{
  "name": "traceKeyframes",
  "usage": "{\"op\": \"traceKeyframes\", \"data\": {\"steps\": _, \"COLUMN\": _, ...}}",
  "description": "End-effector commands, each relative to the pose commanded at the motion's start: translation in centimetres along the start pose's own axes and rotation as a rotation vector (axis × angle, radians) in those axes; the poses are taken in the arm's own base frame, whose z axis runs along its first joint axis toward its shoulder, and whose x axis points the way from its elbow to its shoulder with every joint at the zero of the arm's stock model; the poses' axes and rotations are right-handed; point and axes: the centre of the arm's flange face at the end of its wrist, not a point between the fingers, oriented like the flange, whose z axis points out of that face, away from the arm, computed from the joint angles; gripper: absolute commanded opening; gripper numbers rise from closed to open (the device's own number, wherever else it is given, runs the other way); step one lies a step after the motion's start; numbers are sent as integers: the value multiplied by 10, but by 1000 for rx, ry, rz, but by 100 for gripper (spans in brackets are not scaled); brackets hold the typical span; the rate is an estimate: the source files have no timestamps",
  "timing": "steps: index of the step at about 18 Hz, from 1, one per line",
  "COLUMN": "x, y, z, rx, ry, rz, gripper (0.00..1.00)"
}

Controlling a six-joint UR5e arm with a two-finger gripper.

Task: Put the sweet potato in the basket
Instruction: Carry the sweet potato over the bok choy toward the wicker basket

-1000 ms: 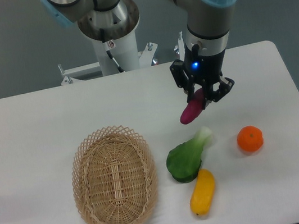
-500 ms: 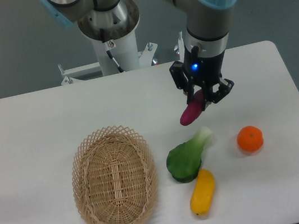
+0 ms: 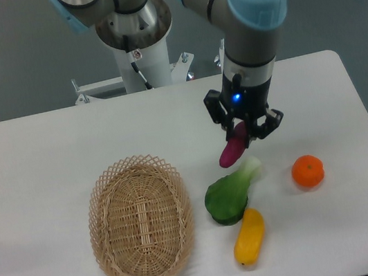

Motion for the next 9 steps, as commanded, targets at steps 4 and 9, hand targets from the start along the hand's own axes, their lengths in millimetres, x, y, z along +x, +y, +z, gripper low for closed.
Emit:
{"op": "traceKeyframes", "data": {"steps": 4, "x": 32, "y": -42, "z": 35, "rx": 46, "ry": -47, "rz": -74, "gripper": 39}}
{"op": "traceKeyframes", "data": {"steps": 9, "x": 96, "y": -79, "z": 101, "rx": 61, "ry": -28, "rz": -101, "gripper": 39}}
